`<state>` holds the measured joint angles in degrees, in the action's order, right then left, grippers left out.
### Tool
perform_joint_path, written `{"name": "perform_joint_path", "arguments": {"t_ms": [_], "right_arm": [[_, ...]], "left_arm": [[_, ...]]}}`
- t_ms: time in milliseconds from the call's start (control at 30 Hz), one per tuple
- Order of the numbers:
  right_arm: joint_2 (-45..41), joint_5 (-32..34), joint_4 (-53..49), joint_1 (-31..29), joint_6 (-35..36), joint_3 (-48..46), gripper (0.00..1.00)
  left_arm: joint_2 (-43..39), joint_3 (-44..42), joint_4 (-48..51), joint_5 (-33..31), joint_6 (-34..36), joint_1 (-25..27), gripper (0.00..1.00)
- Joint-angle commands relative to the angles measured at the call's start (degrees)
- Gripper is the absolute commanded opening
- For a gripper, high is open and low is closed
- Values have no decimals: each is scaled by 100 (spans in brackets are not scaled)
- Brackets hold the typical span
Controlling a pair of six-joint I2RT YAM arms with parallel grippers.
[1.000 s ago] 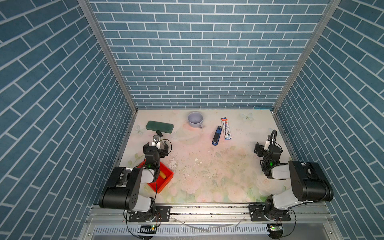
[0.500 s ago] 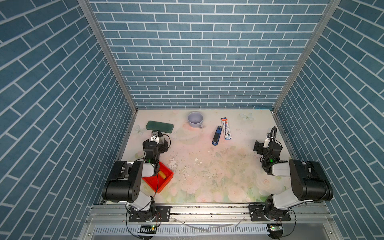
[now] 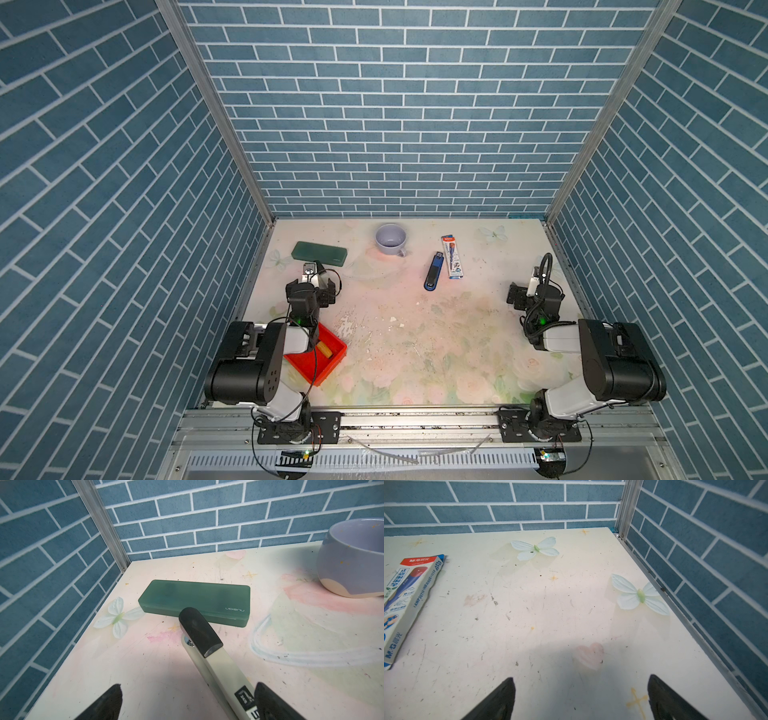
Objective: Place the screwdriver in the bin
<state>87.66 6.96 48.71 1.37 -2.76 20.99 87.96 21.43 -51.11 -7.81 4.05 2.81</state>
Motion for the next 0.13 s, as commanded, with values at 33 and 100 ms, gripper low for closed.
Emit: {"name": "perform_joint_path", "arguments": {"t_ms": [33,100], "right_arm": [[50,-56,51,30,-119,168,99],[41,-15,101,27,-130,140,99]], "left_arm": [[-6,29,31,26,-27,-21,100],[-16,14,-1,31,-28,-26,100]]}}
